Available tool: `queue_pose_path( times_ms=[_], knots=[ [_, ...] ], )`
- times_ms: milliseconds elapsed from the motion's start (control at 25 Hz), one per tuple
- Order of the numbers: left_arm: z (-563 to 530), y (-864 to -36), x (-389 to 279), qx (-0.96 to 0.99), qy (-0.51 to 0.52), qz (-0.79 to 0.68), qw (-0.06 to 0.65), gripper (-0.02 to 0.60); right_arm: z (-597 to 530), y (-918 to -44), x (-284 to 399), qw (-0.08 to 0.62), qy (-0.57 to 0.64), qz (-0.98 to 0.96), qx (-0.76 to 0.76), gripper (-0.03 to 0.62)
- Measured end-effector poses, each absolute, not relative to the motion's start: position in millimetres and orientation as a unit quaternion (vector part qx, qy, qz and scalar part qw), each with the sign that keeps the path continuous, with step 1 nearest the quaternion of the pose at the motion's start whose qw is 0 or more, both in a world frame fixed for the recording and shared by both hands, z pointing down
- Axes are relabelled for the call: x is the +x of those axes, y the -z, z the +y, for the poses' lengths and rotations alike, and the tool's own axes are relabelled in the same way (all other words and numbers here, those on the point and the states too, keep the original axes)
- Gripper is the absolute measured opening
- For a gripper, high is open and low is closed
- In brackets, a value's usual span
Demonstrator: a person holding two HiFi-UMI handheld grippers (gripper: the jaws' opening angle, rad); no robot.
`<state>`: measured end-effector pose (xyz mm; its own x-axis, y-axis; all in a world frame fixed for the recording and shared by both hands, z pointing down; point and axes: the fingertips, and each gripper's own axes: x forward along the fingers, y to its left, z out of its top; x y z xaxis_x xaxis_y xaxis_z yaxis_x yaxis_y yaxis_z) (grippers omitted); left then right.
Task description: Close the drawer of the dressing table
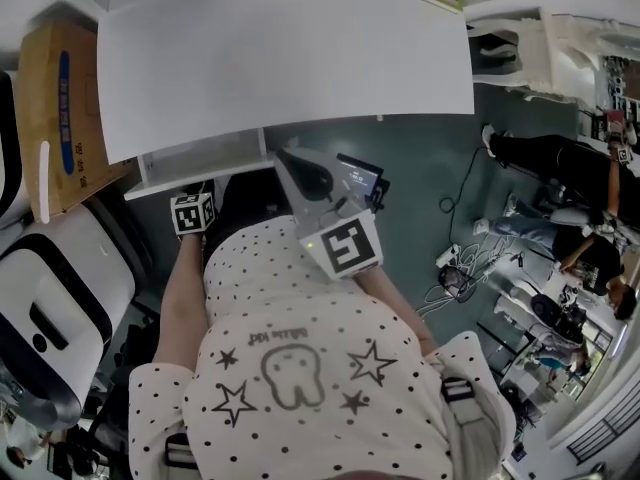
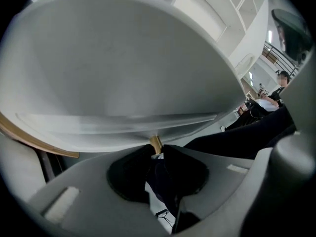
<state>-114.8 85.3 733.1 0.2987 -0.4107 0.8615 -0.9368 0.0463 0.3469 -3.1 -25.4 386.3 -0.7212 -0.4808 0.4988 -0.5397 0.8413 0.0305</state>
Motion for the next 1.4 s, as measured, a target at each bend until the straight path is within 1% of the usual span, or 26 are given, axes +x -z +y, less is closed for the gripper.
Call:
queue_pose_path(
  times_ms=[280,920,1160,1400],
  knots=[
    [87.0,-733.7,-112.2,0.644,-0.262,-0.518,0.498,0.077,-18.3,-385.9,-14.1,0.264,-0.058,-0.925,0.267,0.0],
    [82.9,-731.1,-114.1,0.652,-0.26,-0.51,0.498,0.077,-9.9,-380.9,-27.4,0.244,-0.032,-0.938,0.243,0.0],
    [80.6,-728.1,-108.2,0.648,-0.259,-0.512,0.501,0.077,-7.5,-375.7,-22.0,0.238,-0.025,-0.941,0.237,0.0],
    [74.5,-732.3,-117.7,0.644,-0.256,-0.517,0.502,0.075,-8.3,-382.9,-21.5,0.245,-0.047,-0.934,0.254,0.0]
  ],
)
